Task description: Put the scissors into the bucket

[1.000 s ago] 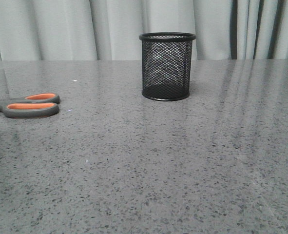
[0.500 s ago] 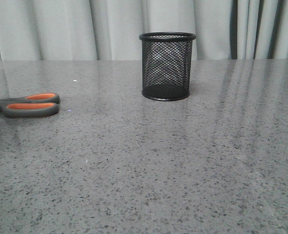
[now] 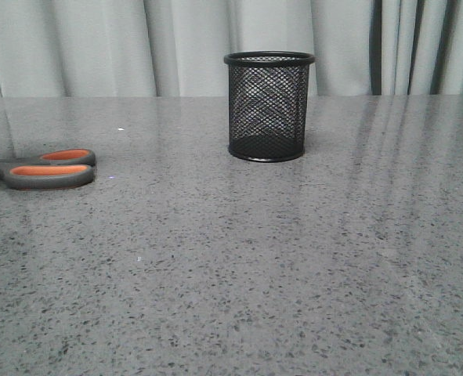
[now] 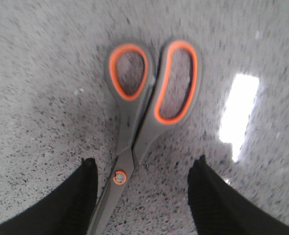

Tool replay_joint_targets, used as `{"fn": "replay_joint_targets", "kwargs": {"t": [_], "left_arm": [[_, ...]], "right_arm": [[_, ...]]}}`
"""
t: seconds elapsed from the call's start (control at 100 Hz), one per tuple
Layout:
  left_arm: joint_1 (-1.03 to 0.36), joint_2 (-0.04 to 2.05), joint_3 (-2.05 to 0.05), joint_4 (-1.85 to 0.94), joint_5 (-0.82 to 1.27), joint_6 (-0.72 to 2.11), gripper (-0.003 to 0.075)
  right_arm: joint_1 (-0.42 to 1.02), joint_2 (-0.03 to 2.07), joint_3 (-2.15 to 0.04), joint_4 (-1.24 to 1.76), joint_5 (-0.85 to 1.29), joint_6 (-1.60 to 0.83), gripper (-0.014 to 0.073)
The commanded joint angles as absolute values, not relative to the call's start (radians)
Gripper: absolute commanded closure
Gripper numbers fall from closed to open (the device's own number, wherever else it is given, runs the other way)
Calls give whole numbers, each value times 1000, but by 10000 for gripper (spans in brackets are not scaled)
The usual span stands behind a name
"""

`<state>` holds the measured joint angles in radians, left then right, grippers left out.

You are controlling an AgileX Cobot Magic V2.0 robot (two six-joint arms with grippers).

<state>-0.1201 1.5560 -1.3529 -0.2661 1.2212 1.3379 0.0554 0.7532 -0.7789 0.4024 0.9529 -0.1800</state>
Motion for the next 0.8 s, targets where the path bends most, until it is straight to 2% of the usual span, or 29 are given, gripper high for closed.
{"fn": "replay_joint_targets", "kwargs": {"t": [0.0,0.13,0.79], "left_arm": [[-143,1540,-1386,-272,1255,1403,333],[-160,1551,-1388,-267,1233,1519,333],[-166,1701,-1397,-253,1238,1519,334]], "right_arm": [[54,756,-815,426,900,-195,144],[54,756,-815,426,901,-196,144],[54,756,-815,426,905,-216,144]]}}
